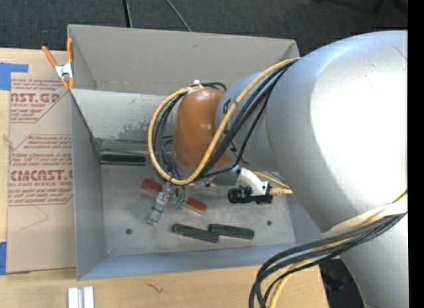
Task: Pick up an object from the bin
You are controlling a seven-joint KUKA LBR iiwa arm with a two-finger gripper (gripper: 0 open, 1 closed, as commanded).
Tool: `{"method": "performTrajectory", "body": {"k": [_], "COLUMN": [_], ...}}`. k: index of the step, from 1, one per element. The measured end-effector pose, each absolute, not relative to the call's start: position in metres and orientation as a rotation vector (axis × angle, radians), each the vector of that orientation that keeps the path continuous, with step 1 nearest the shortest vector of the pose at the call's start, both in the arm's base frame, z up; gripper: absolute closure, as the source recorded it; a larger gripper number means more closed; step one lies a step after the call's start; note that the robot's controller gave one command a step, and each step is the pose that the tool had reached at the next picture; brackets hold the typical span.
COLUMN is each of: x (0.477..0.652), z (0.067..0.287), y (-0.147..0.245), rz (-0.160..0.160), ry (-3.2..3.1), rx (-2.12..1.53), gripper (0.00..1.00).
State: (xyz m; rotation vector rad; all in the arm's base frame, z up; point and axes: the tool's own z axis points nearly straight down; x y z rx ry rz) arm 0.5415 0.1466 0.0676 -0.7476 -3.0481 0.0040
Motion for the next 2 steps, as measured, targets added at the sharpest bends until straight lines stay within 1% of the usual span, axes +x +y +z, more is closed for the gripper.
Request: {"method": "performTrajectory", "body": {"k": [1, 2], "x": [0.5171, 0.5133], "z": [0.1000, 0.0992], "y": [0.1270, 0.1279], "rz": [0.000, 0.001], "ry": [-2.987, -2.872], "rx": [-0.971, -1.269], "gripper": [0.00, 0.00]}}
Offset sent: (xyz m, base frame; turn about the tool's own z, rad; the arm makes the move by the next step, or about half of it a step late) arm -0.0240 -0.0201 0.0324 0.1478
